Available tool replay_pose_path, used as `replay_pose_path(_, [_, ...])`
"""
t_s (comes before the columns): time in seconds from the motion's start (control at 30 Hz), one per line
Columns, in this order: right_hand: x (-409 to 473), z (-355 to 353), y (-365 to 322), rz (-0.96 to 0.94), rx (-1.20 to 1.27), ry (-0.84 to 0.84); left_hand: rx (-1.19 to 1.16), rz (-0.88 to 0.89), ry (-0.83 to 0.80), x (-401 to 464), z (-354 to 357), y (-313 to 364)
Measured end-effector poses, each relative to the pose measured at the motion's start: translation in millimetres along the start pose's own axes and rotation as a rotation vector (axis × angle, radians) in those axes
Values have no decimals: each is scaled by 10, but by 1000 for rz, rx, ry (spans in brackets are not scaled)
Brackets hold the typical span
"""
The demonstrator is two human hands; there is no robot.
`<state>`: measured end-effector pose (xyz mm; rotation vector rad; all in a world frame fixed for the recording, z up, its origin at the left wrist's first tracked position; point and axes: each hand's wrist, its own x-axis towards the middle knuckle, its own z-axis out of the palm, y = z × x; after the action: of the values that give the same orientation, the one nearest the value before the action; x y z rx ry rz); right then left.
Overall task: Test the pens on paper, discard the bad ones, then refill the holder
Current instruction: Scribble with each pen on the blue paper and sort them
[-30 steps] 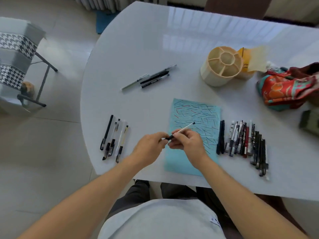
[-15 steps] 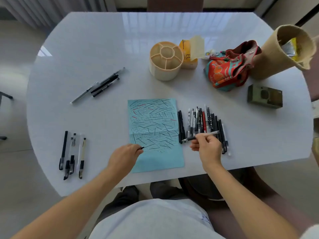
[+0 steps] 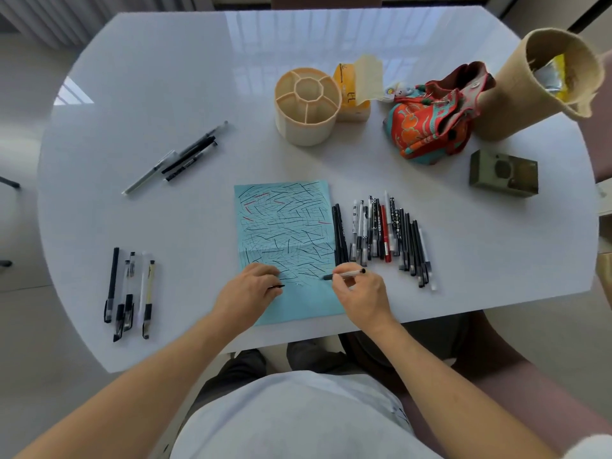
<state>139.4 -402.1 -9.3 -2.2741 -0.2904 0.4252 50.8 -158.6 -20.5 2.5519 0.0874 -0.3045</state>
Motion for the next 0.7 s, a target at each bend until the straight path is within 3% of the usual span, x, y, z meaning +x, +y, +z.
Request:
replay_pose_path(0.1, [-10,-131,116,50,-23,36,-5,-16,5,-2,13,9])
replay_pose_path(0.33, [-17,-218,-18,93,218,78,-91,-78,79,29,-4,60])
replay_pose_path(0.53, [16,-84,-43,51,193,35,-138,-136,72,21,-38,133])
replay_pose_path(0.7, [10,-71,50,-19,9,-19,-131,-172,-2,-54,-10,85])
